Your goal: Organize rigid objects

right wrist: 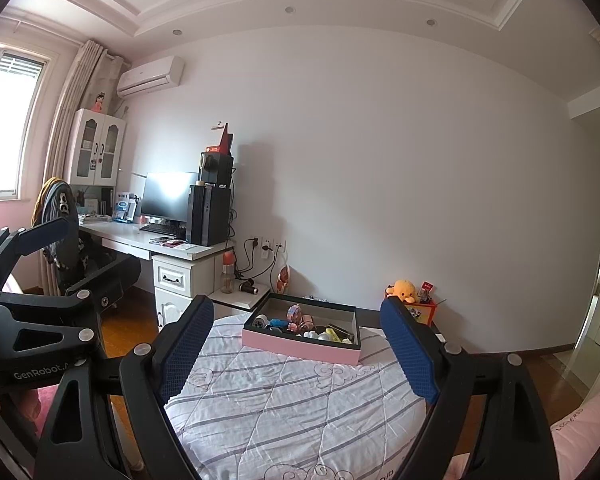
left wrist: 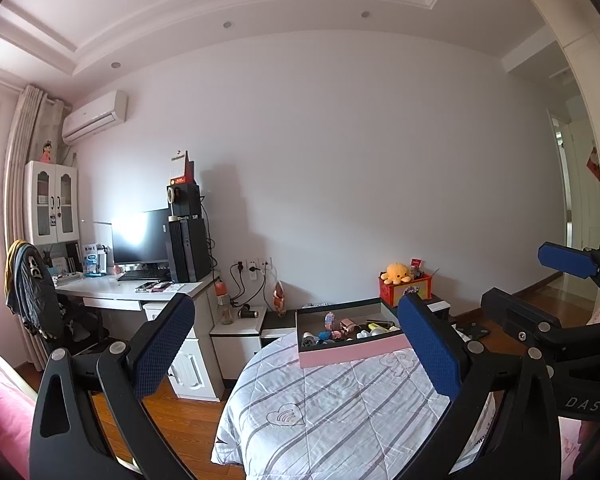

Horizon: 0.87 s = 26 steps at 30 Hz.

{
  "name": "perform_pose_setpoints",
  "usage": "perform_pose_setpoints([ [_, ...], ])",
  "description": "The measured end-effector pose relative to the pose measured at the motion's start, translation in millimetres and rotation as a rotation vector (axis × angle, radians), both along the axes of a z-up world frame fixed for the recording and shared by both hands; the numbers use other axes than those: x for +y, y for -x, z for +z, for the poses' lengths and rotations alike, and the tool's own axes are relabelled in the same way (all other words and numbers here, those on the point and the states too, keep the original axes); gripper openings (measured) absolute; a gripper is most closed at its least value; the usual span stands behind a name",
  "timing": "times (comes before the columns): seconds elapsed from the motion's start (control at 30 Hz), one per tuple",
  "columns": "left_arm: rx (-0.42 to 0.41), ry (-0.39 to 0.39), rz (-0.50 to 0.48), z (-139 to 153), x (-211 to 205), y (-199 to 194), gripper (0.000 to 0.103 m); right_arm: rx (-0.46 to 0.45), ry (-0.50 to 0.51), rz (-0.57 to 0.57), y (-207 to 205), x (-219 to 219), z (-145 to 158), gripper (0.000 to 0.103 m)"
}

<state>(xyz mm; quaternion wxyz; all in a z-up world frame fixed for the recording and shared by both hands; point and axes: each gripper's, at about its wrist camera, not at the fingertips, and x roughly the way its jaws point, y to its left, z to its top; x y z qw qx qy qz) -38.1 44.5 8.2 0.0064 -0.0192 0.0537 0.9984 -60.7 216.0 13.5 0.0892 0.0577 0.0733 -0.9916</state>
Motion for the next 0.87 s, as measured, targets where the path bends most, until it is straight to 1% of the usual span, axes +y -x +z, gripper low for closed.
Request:
perform_pose_setpoints([
  [0.87,0.005,0.004,0.001,-0.1,-3.3,-2.8,0.103,0.0,-0.005,-0.002,-1.9,-1.3,-1.2,0.087],
])
